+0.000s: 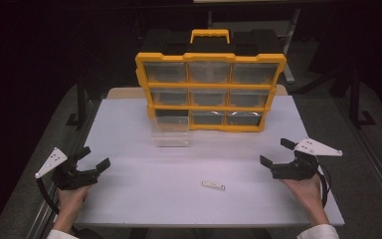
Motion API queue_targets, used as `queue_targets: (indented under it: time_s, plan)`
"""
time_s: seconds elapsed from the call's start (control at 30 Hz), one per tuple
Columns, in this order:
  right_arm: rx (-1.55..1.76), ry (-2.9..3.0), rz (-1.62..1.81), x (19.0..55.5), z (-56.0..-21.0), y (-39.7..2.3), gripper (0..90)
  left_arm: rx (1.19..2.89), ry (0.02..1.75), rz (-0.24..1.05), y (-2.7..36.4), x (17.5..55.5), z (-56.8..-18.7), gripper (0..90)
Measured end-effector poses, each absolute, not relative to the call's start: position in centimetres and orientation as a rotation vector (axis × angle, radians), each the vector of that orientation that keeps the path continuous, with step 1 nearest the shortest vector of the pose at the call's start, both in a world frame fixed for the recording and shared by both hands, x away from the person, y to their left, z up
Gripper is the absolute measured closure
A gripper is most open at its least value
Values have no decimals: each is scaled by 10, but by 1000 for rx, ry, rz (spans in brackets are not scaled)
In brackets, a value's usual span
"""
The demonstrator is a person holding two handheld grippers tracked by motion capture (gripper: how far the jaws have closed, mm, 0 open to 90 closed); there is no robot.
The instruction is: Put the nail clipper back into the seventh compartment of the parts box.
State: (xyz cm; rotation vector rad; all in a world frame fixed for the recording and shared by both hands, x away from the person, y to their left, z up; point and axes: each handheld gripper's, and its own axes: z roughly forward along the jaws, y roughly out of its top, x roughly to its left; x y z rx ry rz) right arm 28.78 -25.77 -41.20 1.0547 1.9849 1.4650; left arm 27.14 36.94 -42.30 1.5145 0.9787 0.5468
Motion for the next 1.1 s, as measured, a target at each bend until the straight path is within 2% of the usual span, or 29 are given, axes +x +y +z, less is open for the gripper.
queue_targets:
  time_s: [0.57, 1.1]
  plan:
    - [1071, 2056, 1451, 290, -416, -248, 0, 1539, 979, 537, 366, 272, -425, 0]
    - [1040, 2135, 1400, 297, -404, -232, 0, 1550, 978, 527, 365, 272, -426, 0]
